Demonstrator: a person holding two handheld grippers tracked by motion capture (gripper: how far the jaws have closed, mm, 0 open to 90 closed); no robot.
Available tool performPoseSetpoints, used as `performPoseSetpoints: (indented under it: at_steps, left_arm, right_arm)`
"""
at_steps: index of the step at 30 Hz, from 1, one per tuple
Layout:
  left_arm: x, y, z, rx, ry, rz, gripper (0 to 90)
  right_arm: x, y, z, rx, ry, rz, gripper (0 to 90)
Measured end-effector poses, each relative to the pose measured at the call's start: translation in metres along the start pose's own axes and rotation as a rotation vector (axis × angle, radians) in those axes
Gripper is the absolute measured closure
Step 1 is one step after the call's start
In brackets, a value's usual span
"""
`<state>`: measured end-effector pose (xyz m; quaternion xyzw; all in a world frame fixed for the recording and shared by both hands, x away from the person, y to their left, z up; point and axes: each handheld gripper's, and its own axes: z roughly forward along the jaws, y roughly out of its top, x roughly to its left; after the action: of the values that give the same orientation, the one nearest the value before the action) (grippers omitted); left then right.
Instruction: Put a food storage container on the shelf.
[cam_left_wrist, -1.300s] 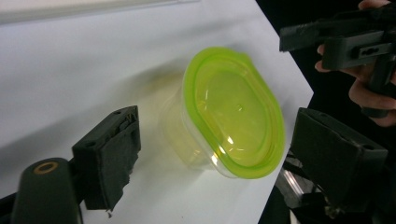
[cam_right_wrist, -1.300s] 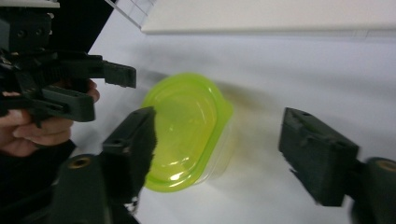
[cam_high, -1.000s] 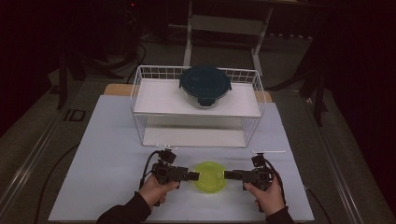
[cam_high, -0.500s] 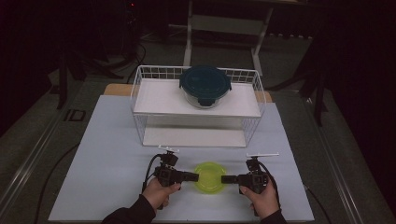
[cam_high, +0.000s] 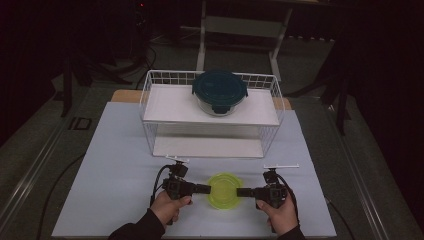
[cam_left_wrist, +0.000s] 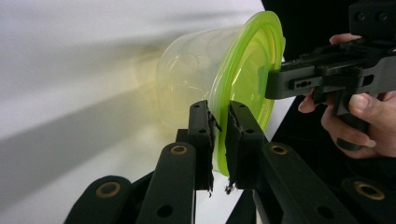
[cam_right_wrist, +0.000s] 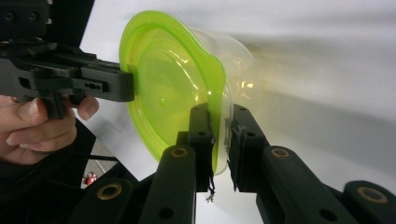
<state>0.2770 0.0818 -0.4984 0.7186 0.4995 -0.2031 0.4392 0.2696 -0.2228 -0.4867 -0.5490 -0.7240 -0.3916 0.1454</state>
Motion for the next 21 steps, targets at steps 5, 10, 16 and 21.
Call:
performPoseSetpoints:
  at_steps: [5, 10, 16, 21]
  left_arm:
    - [-0.001, 0.006, -0.011, -0.01, -0.018, 0.007, 80.6]
    - [-0.006, 0.014, -0.024, -0.033, -0.04, 0.019, 80.7]
    - [-0.02, 0.027, -0.044, -0.074, -0.049, 0.051, 80.7]
    - [-0.034, 0.037, -0.059, -0.097, -0.043, 0.074, 80.6]
  right_arm:
    - [0.01, 0.007, -0.003, -0.008, 0.006, -0.03, 80.6]
    - [0.026, 0.018, -0.011, -0.026, 0.005, -0.075, 80.5]
    - [0.045, 0.032, -0.026, -0.065, 0.021, -0.118, 80.8]
    - [0.062, 0.043, -0.039, -0.092, 0.027, -0.156, 81.1]
